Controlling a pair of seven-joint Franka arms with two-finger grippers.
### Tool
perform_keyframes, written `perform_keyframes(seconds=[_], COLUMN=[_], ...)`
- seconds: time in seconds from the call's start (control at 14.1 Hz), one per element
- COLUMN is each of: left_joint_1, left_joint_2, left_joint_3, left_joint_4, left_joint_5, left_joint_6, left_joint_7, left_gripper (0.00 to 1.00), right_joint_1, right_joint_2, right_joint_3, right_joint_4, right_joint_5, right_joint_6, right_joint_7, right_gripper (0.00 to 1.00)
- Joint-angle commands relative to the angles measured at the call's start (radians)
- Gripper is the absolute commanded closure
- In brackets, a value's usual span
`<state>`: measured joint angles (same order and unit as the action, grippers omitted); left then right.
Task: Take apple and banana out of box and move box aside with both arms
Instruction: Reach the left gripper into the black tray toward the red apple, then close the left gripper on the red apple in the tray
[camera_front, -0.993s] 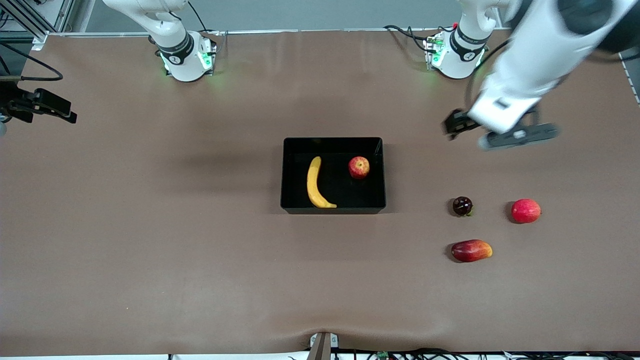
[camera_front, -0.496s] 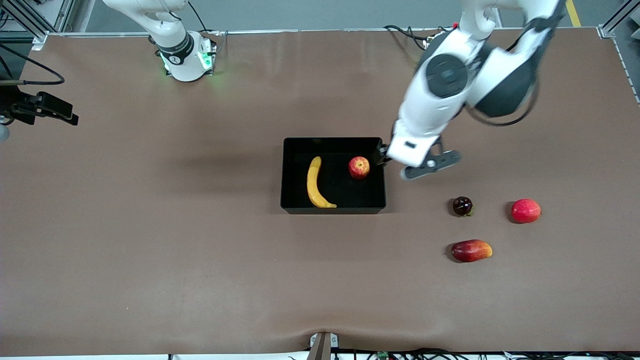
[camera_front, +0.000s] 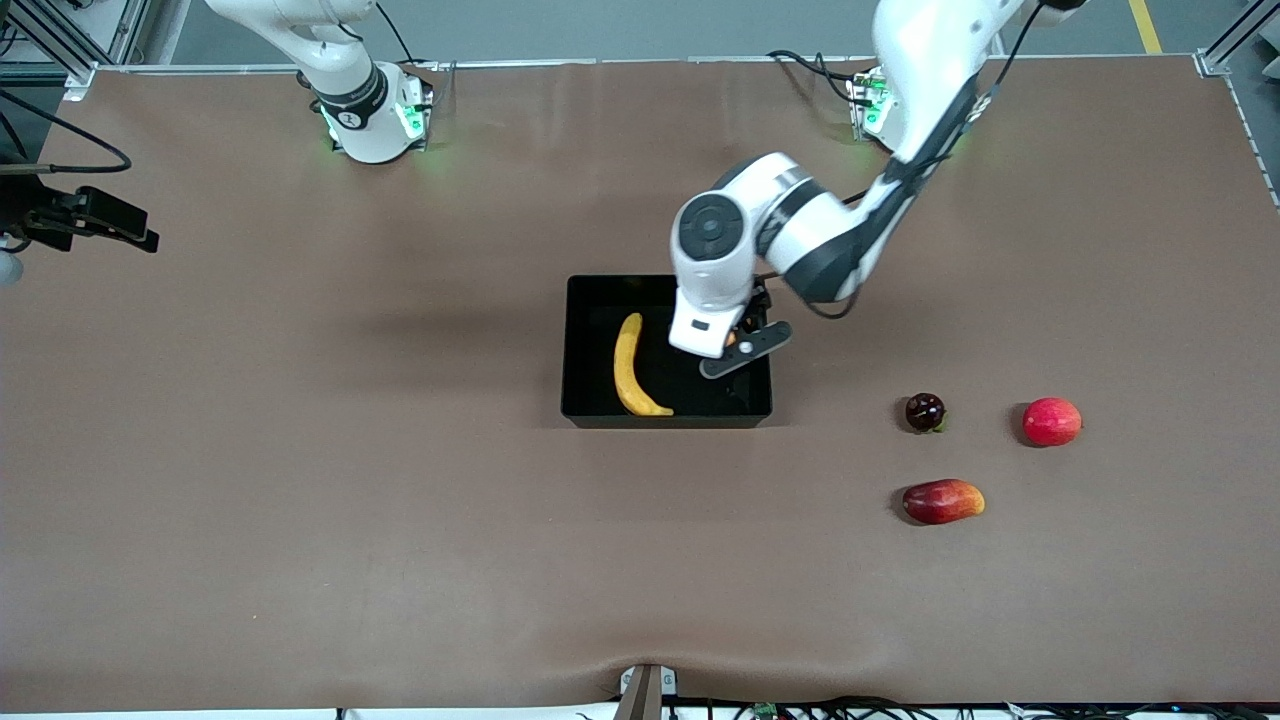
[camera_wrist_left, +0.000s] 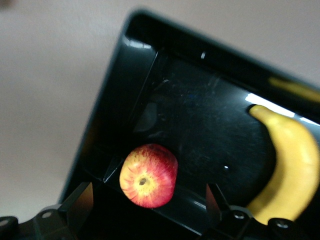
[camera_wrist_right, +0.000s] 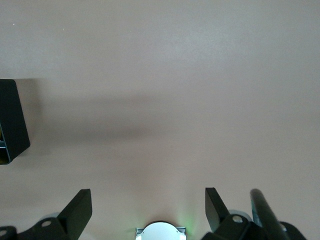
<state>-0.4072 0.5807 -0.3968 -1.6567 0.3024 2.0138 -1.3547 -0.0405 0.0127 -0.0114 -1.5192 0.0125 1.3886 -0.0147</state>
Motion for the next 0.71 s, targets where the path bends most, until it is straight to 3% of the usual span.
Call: perform_keyframes(seconds=[0.0,0.57,0.64], left_joint_1=[-0.015,-0.025,-0.024], left_joint_2=[0.054,0.102,0.1], left_joint_3=[0.001,0.001,0.001], left_joint_4=[0.012,-0.02,-0.018], left_joint_5=[0.055,0.072,0.072], left_joint_6=[0.013,0.017,0.017], left_joint_7=[-0.067,-0.098,-0.098], left_gripper=[0.0,0.02,0.26], right_joint_1=[-0.019,-0.025,-0.025], right_joint_2=[0.0,0.015,0.023], right_joint_3=[0.014,0.014,0.014], right_joint_4=[0.002,0.002,0.002], right_joint_5=[-0.014,-0.016,-0.017], right_joint_6=[-0.005,-0.003,-0.005], right_joint_7=[-0.011,-0.01,-0.01], right_gripper=[0.0,0.0,0.0])
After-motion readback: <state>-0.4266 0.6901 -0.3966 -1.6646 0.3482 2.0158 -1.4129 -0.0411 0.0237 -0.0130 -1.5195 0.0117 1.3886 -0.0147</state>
